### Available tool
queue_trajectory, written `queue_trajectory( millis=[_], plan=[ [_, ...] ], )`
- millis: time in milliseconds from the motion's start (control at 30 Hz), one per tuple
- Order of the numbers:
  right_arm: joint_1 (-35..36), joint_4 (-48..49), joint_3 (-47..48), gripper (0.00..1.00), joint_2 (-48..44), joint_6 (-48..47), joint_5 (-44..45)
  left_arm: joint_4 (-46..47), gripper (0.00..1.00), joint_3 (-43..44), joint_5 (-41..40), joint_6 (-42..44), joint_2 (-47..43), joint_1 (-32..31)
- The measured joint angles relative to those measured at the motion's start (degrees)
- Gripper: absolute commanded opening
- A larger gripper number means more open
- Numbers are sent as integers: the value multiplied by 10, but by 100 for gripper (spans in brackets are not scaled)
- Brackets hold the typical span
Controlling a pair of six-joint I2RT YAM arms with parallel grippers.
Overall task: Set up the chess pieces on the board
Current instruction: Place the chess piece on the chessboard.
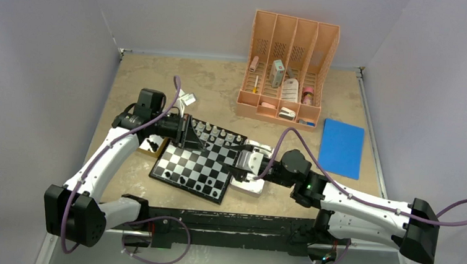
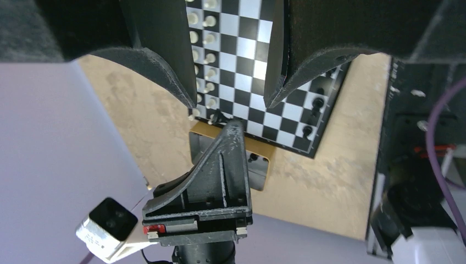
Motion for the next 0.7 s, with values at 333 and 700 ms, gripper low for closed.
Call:
queue_trajectory(
  millis=[333,700],
  plan=[
    [0,-98,68,55,83,-226,-1,-2,0,-11,33,2,-5,-28],
    [0,-117,75,52,153,-323,-3,-1,0,-11,43,8,5,-55]
  ],
)
